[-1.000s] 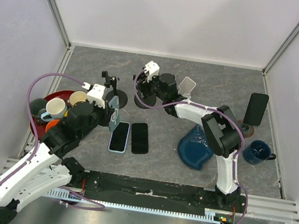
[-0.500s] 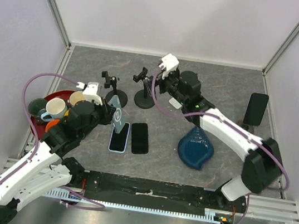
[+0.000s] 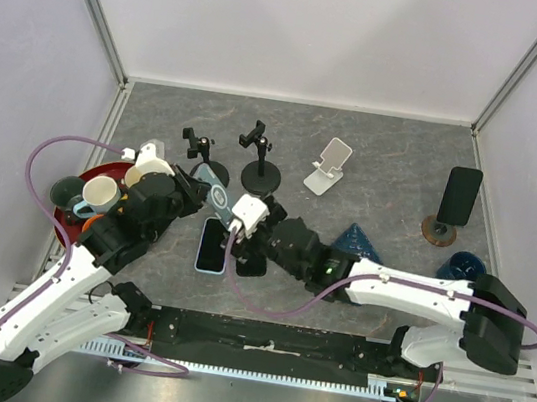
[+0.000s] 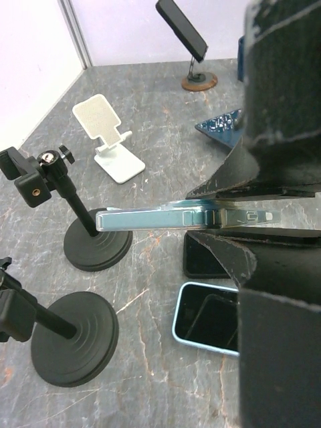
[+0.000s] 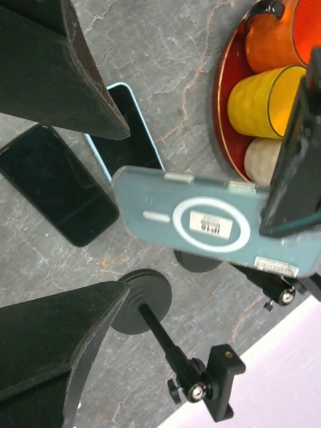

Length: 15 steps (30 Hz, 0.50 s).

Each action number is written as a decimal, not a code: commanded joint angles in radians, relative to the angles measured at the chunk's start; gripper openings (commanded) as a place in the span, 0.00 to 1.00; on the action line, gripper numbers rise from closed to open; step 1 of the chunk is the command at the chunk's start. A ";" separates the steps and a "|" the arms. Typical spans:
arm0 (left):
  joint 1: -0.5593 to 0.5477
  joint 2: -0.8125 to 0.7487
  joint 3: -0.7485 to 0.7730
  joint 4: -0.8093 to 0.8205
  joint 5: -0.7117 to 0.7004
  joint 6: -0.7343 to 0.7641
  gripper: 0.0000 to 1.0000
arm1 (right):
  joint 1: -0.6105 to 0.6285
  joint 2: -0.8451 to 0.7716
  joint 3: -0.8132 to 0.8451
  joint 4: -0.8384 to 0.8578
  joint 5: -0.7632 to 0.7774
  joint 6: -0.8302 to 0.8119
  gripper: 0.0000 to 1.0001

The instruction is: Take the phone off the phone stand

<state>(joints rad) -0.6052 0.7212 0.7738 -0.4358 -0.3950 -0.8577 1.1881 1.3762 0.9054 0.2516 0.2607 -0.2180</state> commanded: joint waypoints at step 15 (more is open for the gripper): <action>0.002 0.000 -0.004 0.055 0.033 -0.210 0.02 | 0.165 0.435 0.115 0.538 0.650 -0.250 0.84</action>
<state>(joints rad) -0.6052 0.7269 0.7670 -0.4553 -0.3656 -0.9924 1.3407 1.7706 0.9482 0.5926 0.7334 -0.3737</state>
